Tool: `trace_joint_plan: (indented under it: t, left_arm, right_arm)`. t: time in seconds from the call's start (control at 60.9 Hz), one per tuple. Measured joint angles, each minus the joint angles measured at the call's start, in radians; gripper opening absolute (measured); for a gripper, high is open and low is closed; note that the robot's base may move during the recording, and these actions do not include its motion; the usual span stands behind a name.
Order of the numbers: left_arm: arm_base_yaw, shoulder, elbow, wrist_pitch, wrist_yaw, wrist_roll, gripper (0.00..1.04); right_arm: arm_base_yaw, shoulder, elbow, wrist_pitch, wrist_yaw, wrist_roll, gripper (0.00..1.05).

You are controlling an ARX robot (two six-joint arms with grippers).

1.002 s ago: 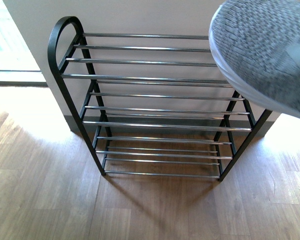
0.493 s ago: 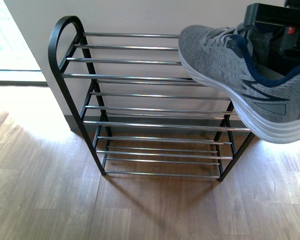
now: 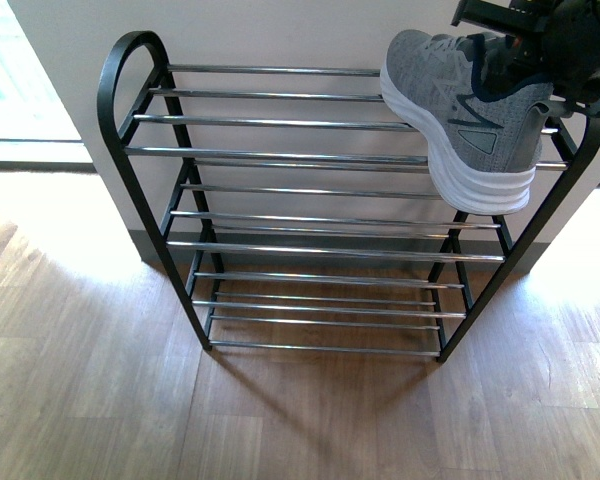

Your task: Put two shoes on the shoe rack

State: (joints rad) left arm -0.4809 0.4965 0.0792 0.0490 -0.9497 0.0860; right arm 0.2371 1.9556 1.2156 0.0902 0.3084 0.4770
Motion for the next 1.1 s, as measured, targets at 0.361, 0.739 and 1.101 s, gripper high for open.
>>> trace_joint_plan:
  t: [0.361,0.739,1.101]
  left_arm:
    - [0.000,0.000,0.000,0.000,0.000,0.000,0.02]
    - [0.000,0.000,0.000,0.000,0.000,0.000,0.02]
    - [0.000,0.000,0.000,0.000,0.000,0.000,0.02]
  right_arm:
    - [-0.067,0.005,0.029,-0.005,0.073,0.000,0.01]
    - [-0.061,0.008,0.023,0.001,0.080,-0.002,0.12]
    - [-0.042,-0.181,-0.098,-0.005,0.008,0.007,0.74]
